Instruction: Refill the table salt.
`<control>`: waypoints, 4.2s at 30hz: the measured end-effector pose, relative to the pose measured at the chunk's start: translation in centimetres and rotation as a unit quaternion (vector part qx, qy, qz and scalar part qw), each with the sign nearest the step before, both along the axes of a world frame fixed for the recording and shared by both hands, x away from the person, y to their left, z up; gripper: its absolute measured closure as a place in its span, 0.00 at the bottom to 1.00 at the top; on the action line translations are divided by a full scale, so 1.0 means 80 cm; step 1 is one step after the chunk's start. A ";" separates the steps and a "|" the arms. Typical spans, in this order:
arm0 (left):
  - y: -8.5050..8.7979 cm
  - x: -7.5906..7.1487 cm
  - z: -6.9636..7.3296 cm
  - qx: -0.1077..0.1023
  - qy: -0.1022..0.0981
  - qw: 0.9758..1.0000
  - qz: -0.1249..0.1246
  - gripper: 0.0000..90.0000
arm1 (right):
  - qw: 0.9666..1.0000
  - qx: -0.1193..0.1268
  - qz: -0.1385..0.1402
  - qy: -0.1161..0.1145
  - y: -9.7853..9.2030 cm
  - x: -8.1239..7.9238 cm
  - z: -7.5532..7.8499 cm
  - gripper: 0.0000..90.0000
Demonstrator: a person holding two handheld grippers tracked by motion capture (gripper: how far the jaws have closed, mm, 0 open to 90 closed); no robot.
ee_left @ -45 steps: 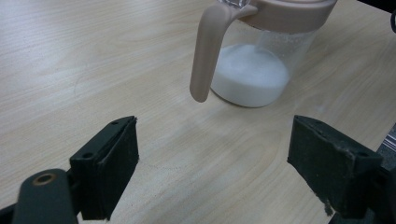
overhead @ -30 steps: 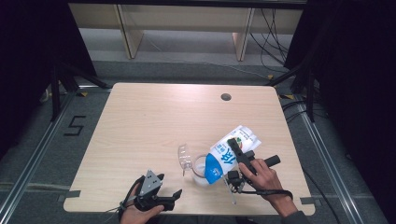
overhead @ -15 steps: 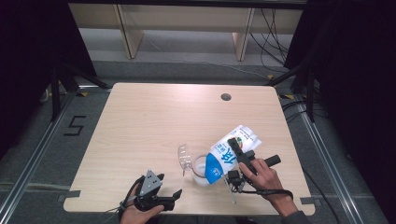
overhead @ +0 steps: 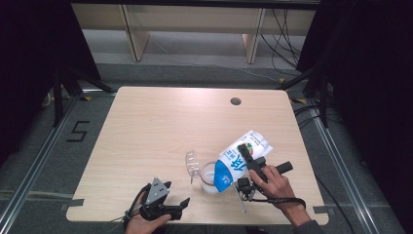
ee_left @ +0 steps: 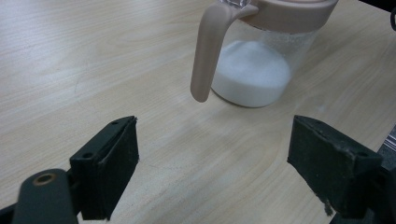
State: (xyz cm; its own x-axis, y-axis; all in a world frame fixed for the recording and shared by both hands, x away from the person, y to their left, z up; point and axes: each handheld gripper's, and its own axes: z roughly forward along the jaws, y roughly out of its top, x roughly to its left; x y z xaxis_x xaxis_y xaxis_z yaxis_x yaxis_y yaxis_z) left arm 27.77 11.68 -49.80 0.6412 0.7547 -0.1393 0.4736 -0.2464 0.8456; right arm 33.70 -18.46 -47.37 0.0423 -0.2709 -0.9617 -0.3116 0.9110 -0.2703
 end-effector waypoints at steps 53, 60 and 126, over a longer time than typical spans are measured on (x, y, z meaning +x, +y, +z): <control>0.000 0.000 0.000 -0.002 -0.001 1.000 0.003 0.17 | 0.999 -0.047 -0.007 -0.015 -0.001 0.001 0.007 0.83; 0.000 -0.001 0.001 0.000 -0.001 1.000 0.006 0.17 | 0.999 -0.050 -0.007 -0.015 -0.001 0.001 0.008 0.83; 0.000 -0.001 0.001 0.001 -0.002 1.000 0.006 0.17 | 1.000 -0.014 -0.013 0.007 -0.002 0.002 0.002 0.89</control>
State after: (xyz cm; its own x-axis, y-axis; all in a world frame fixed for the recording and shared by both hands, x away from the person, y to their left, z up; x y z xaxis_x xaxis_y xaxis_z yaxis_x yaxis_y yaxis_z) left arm 27.73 11.70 -49.73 0.6332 0.7622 -0.1346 0.4725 -0.2429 0.8472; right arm 33.84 -18.66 -47.18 0.0221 -0.2986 -0.9541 -0.2917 0.9109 -0.2919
